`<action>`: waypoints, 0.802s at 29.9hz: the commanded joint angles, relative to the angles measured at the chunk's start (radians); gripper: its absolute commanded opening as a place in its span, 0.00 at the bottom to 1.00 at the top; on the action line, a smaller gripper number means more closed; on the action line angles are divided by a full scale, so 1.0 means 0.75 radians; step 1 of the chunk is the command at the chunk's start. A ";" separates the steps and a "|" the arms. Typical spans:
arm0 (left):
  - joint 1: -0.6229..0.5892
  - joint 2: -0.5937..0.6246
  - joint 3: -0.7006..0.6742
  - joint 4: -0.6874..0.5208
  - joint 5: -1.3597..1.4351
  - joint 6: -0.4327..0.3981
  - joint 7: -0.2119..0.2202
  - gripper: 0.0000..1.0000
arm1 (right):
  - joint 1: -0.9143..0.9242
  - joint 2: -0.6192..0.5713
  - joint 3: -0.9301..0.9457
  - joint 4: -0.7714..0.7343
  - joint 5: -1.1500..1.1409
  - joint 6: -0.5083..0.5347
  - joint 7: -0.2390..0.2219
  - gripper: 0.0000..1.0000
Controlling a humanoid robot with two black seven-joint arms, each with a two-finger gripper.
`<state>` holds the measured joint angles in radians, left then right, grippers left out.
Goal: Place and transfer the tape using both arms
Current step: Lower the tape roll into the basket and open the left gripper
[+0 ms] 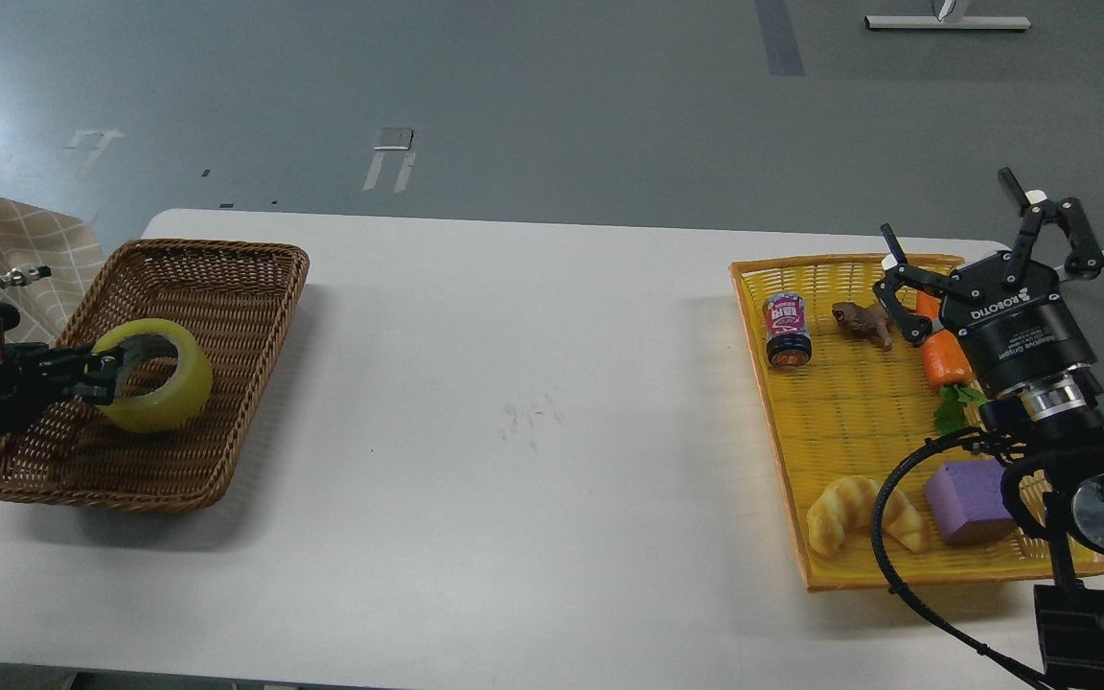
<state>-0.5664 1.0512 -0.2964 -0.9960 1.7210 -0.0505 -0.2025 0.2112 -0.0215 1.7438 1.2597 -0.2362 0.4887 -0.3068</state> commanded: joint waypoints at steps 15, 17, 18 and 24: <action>0.009 -0.027 0.001 0.021 0.002 0.006 0.000 0.04 | 0.001 0.000 0.000 0.004 0.000 0.000 0.000 1.00; 0.009 -0.027 0.001 0.021 0.000 0.006 0.002 0.40 | 0.001 0.000 0.000 0.002 0.000 0.000 0.000 1.00; 0.009 -0.027 0.001 0.021 0.000 0.006 0.002 0.58 | 0.001 0.000 0.000 0.002 0.000 0.000 0.000 1.00; 0.001 -0.025 -0.006 0.005 -0.004 0.006 0.002 0.77 | 0.001 0.000 0.000 0.004 0.000 0.000 0.000 1.00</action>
<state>-0.5622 1.0309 -0.2984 -0.9871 1.7212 -0.0459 -0.2009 0.2118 -0.0215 1.7442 1.2620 -0.2362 0.4887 -0.3068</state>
